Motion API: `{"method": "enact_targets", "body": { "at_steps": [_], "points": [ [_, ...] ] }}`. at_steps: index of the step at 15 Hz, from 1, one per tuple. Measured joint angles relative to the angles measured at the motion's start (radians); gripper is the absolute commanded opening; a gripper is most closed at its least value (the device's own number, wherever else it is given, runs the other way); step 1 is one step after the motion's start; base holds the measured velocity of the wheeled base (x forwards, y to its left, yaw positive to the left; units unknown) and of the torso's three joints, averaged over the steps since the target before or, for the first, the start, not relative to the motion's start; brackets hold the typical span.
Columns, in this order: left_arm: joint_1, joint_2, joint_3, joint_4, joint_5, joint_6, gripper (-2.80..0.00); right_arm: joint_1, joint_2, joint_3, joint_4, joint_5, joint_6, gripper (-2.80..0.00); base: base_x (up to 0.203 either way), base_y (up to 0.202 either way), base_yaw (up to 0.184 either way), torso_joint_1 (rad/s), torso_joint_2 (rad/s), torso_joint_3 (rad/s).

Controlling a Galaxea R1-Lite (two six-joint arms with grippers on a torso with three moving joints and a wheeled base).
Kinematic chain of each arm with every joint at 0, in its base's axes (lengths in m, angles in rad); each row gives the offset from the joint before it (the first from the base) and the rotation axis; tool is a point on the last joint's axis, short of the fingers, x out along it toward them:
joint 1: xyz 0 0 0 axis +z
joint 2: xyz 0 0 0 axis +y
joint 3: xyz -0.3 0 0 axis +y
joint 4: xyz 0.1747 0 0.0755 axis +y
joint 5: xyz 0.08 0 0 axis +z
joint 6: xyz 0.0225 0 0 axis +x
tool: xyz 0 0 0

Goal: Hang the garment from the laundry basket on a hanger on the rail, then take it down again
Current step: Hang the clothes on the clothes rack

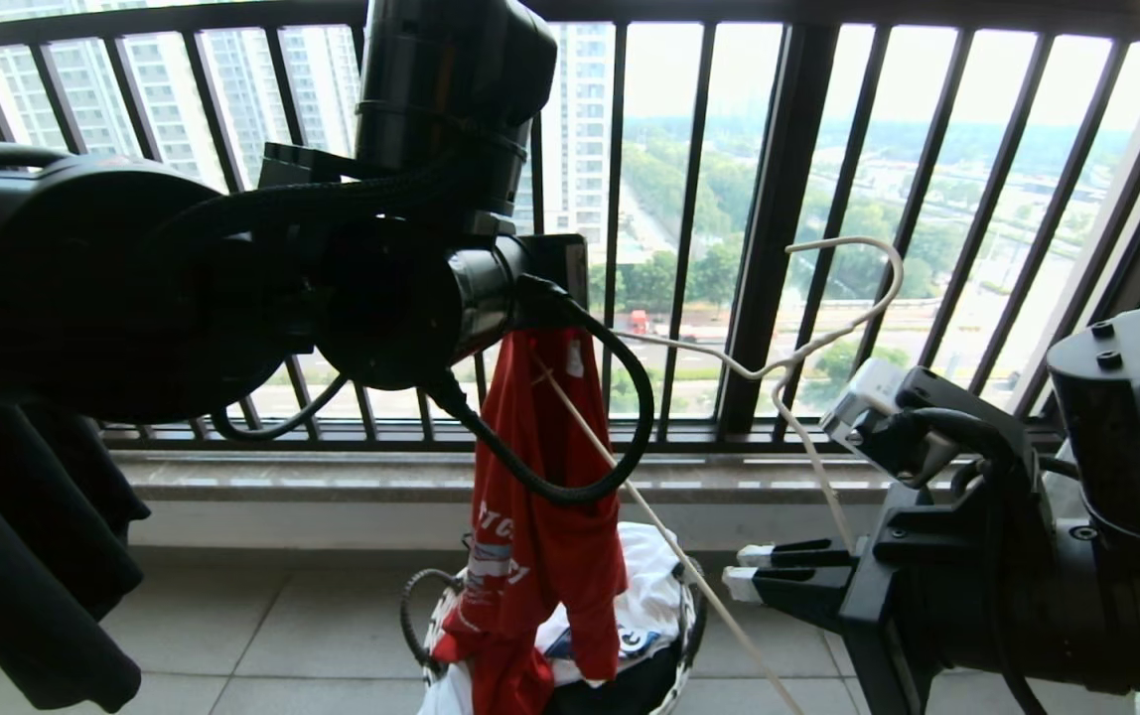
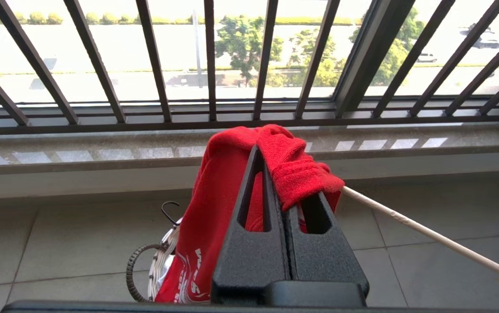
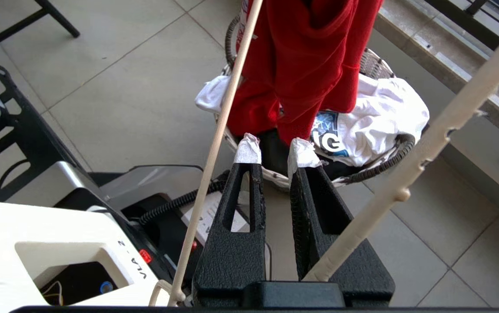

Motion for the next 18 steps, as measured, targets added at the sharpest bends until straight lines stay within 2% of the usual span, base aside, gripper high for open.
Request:
{"method": "enact_targets", "body": {
  "at_steps": [3, 5, 6, 8, 15, 18],
  "points": [
    [-0.008, -0.007, -0.012, 0.001, 0.000, -0.034, -2.80, -0.022, 0.033, -0.003, -0.003, -0.033, -0.011, -2.80, 0.000, 0.000, 0.000, 0.000, 0.00, 0.000],
    [-0.007, -0.018, -0.039, 0.001, -0.001, -0.095, -2.80, -0.027, 0.066, -0.004, -0.005, -0.033, -0.010, -2.80, 0.000, 0.000, 0.000, 0.000, 0.00, 0.000],
    [-0.007, -0.025, -0.046, 0.001, -0.001, -0.105, -2.80, -0.027, 0.082, -0.004, -0.017, -0.033, -0.009, -2.80, 0.000, 0.000, 0.000, 0.000, 0.00, 0.000],
    [-0.007, -0.035, -0.053, 0.002, -0.003, -0.113, -2.80, -0.028, 0.107, 0.001, -0.053, -0.033, -0.008, -2.80, 0.000, 0.000, 0.000, 0.000, 0.00, 0.000],
    [-0.001, -0.011, -0.053, 0.004, -0.013, -0.117, -2.80, -0.025, 0.095, 0.005, -0.054, -0.034, -0.009, -2.80, 0.000, 0.000, 0.000, 0.000, 0.00, 0.000],
    [-0.004, -0.003, -0.051, 0.068, -0.091, -0.131, -2.80, -0.026, 0.073, 0.004, -0.054, -0.043, -0.010, -2.80, 0.000, 0.000, 0.000, 0.000, 0.00, 0.000]
  ]
}}
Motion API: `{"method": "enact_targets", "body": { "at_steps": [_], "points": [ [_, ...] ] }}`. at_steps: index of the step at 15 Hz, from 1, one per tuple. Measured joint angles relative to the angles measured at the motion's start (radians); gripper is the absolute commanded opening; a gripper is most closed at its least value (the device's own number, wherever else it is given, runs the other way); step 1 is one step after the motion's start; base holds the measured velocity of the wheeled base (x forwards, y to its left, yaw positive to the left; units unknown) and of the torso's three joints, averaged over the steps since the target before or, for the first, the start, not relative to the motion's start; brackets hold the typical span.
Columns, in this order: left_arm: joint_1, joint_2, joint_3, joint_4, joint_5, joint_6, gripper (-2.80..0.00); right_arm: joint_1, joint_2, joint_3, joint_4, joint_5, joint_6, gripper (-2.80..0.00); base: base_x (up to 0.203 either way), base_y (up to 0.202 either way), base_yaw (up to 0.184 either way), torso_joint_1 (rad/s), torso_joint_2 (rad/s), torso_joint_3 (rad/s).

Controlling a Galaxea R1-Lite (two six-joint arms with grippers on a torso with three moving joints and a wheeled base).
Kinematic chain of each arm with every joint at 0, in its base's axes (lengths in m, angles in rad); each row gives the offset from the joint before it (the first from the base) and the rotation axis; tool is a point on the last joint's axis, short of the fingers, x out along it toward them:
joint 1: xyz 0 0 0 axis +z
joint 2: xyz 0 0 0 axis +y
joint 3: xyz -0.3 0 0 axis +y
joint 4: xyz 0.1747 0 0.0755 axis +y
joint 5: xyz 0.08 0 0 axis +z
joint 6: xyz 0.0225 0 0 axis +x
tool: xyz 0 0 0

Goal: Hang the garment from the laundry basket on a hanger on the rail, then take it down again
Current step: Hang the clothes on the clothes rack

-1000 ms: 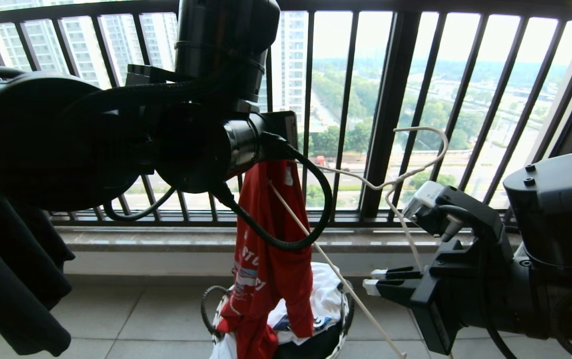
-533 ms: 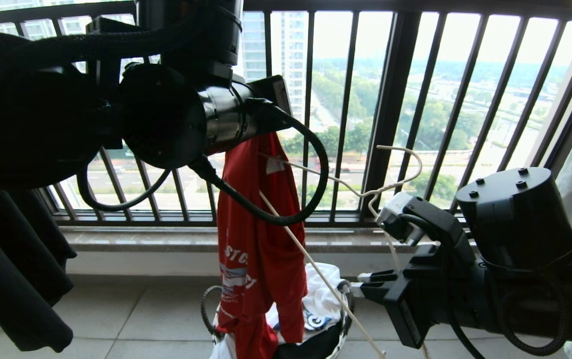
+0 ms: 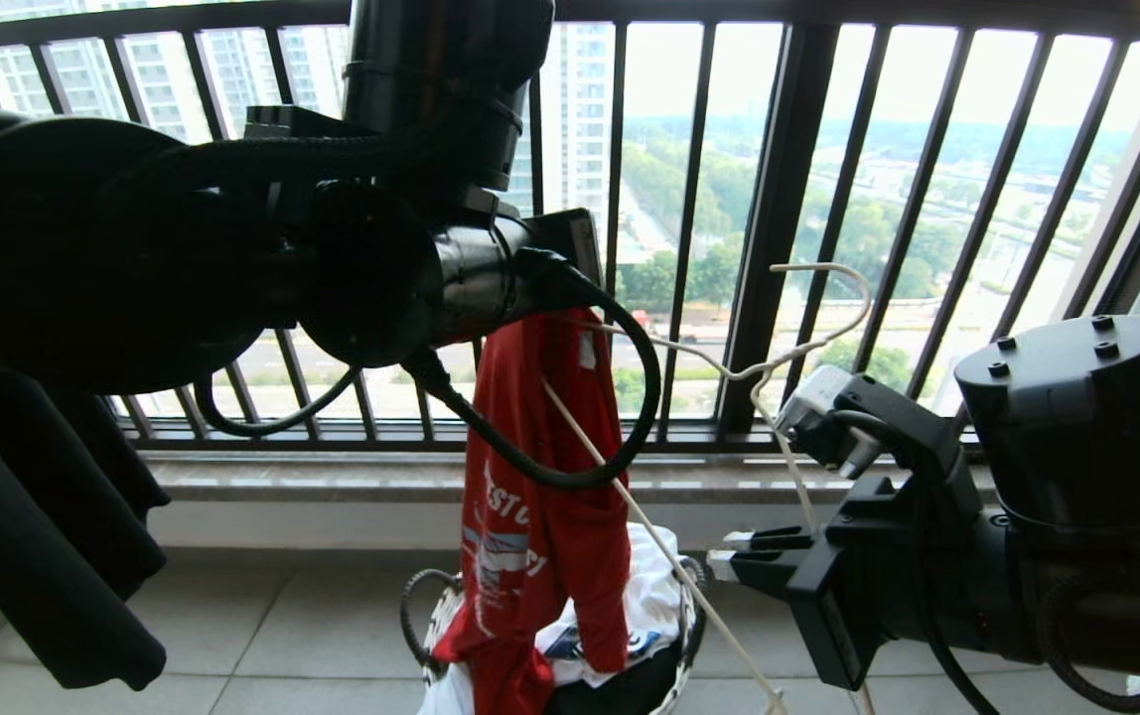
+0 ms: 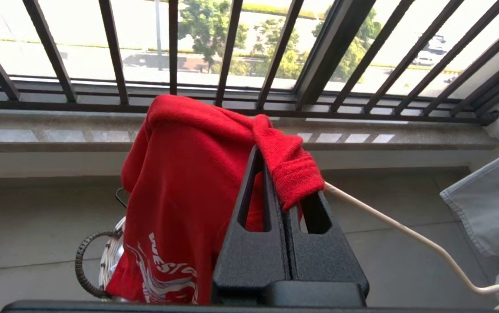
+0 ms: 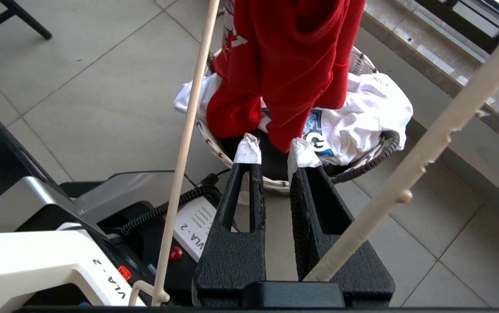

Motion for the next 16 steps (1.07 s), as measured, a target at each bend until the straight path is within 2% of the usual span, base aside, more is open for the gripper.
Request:
{"method": "enact_targets", "body": {
  "at_steps": [3, 6, 8, 11, 16],
  "points": [
    [-0.012, -0.003, -0.001, 0.033, -0.090, -0.031, -2.80, 0.000, -0.020, -0.001, 0.001, -0.005, -0.002, -2.80, 0.000, 0.000, 0.000, 0.000, 0.00, 0.000],
    [-0.030, -0.006, 0.003, 0.082, -0.140, -0.038, -2.80, 0.001, -0.037, -0.001, 0.003, -0.004, -0.004, -2.80, 0.000, 0.000, 0.000, 0.000, 0.00, 0.000],
    [-0.048, -0.015, 0.002, 0.109, -0.196, -0.075, -2.80, 0.001, -0.039, -0.001, 0.003, -0.004, -0.004, -2.80, 0.000, 0.000, 0.000, 0.000, 0.00, 0.000],
    [-0.087, -0.023, -0.007, 0.154, -0.214, -0.123, -2.80, 0.004, -0.037, 0.000, 0.002, -0.001, -0.005, -2.80, 0.000, 0.000, 0.000, 0.000, 0.00, 0.000],
    [-0.107, -0.037, 0.007, 0.155, -0.272, -0.126, -2.80, 0.046, -0.028, 0.004, -0.001, 0.002, 0.004, -2.80, 0.000, 0.000, 0.000, 0.000, 0.00, 0.000]
  ]
}}
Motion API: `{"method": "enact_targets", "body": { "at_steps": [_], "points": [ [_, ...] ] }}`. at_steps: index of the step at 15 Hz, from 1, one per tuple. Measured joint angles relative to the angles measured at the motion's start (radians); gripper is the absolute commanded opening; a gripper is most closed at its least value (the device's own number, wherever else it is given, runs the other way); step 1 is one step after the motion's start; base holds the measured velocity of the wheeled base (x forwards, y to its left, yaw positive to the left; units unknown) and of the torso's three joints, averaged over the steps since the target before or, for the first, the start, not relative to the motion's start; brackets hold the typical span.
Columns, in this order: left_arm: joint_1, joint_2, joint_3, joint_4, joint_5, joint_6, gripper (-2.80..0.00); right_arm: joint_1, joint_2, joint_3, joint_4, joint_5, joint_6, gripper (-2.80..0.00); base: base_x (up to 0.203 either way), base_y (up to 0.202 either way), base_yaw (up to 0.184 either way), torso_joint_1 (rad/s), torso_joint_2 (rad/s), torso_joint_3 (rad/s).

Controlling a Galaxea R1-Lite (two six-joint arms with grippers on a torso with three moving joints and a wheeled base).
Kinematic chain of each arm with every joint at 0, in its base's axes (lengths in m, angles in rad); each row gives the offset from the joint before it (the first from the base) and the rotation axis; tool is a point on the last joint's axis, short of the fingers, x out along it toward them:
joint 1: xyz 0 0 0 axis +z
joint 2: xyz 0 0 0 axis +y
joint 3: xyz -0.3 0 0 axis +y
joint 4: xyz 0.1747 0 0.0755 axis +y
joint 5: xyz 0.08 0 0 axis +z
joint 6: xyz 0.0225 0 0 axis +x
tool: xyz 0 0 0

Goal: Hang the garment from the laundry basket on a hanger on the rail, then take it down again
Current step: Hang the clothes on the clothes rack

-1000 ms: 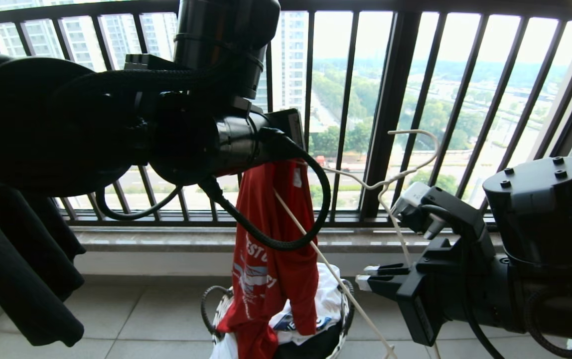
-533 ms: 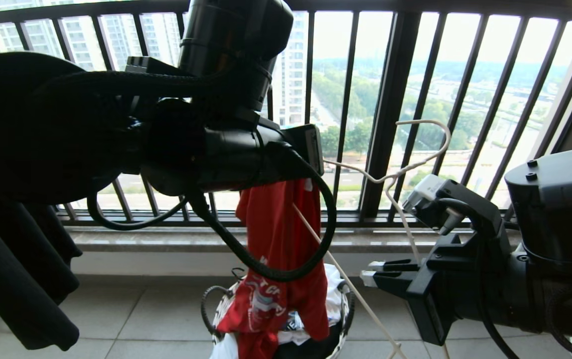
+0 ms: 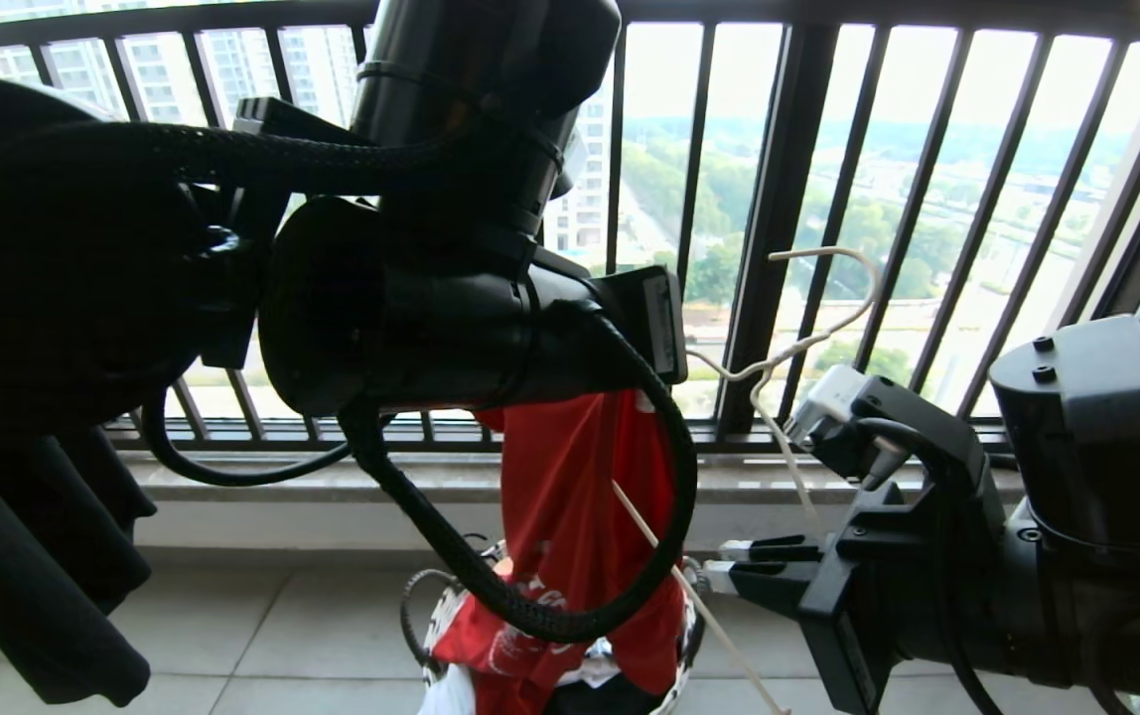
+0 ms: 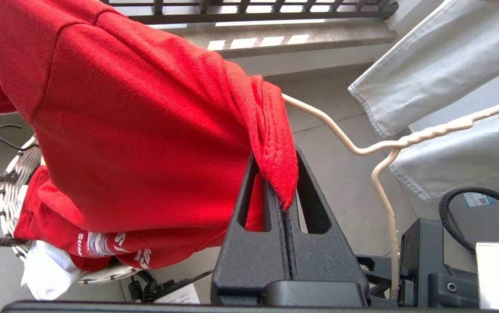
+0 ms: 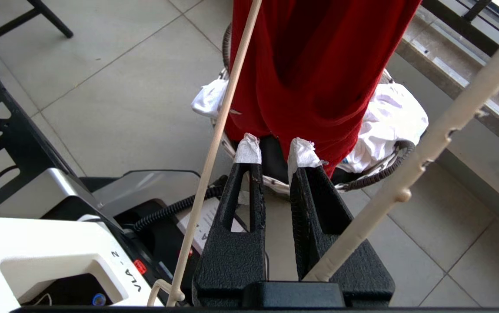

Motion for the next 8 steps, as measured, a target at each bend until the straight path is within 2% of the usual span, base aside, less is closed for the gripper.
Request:
{"method": "enact_targets", "body": {
  "at_steps": [8],
  "points": [
    [-0.097, -0.050, 0.032, 0.007, -0.002, -0.023, -2.80, 0.012, 0.015, 0.003, -0.007, -0.001, 0.005, -2.80, 0.000, 0.000, 0.000, 0.000, 0.00, 0.000]
  ]
}}
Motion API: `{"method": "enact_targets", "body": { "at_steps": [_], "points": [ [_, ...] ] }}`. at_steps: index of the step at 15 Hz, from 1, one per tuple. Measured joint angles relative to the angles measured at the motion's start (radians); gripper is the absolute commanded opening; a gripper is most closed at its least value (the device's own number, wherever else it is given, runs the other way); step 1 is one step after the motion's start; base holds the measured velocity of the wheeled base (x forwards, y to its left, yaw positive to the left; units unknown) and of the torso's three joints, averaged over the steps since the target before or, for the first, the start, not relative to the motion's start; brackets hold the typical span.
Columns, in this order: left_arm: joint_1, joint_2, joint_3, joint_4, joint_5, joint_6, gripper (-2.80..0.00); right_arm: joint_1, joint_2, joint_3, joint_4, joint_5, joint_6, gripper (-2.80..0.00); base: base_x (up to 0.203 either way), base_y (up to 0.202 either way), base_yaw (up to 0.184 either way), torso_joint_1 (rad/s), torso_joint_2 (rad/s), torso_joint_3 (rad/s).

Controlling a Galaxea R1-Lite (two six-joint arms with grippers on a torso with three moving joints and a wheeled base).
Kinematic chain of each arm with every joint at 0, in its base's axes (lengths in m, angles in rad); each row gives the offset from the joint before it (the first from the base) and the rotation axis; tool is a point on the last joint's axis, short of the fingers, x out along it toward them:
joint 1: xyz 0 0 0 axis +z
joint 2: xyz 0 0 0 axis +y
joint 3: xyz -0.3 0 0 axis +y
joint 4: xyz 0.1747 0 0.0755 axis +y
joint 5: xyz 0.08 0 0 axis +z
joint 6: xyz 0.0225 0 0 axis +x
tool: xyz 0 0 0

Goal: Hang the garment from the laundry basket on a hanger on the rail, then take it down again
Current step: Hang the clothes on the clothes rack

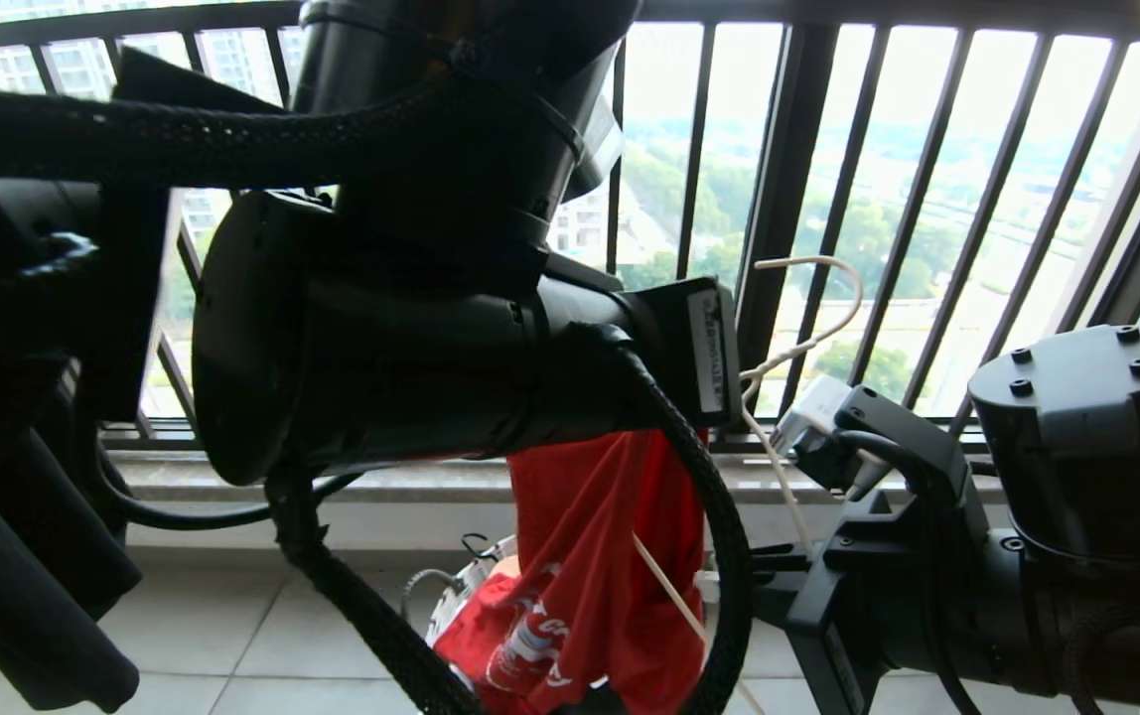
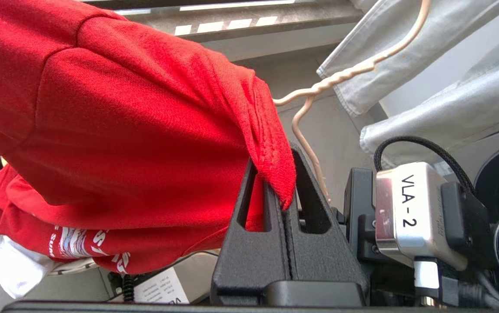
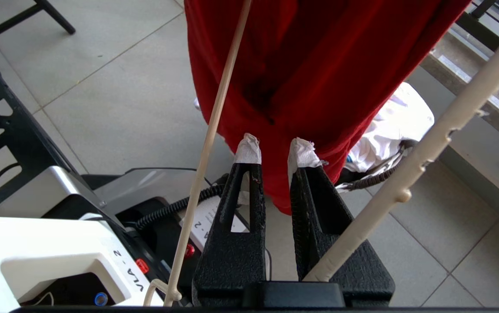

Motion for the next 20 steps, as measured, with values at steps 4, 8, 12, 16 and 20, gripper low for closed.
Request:
{"method": "enact_targets", "body": {
  "at_steps": [4, 8, 12, 16, 20],
  "points": [
    [-0.031, -0.014, 0.038, -0.008, -0.023, 0.006, -2.80, 0.002, 0.000, 0.004, -0.014, 0.000, 0.001, -2.80, 0.000, 0.000, 0.000, 0.000, 0.00, 0.000],
    [-0.039, -0.044, 0.072, -0.020, -0.127, 0.009, -2.80, 0.015, -0.002, 0.006, -0.015, 0.000, 0.001, -2.80, 0.000, 0.000, 0.000, 0.000, 0.00, 0.000],
    [-0.038, -0.064, 0.127, -0.129, -0.129, 0.046, -2.80, 0.036, -0.002, 0.009, -0.014, 0.000, 0.001, -2.80, 0.000, 0.000, 0.000, 0.000, 0.00, 0.000],
    [-0.031, -0.066, 0.143, -0.150, -0.129, 0.071, -2.80, 0.053, -0.007, 0.011, -0.014, 0.001, 0.005, -2.80, 0.000, 0.000, 0.000, 0.000, 0.00, 0.000],
    [-0.030, -0.068, 0.147, -0.151, -0.130, 0.072, -2.80, 0.074, -0.008, 0.011, -0.033, 0.001, 0.031, -2.80, 0.000, 0.000, 0.000, 0.000, 0.00, 0.000]
  ]
}}
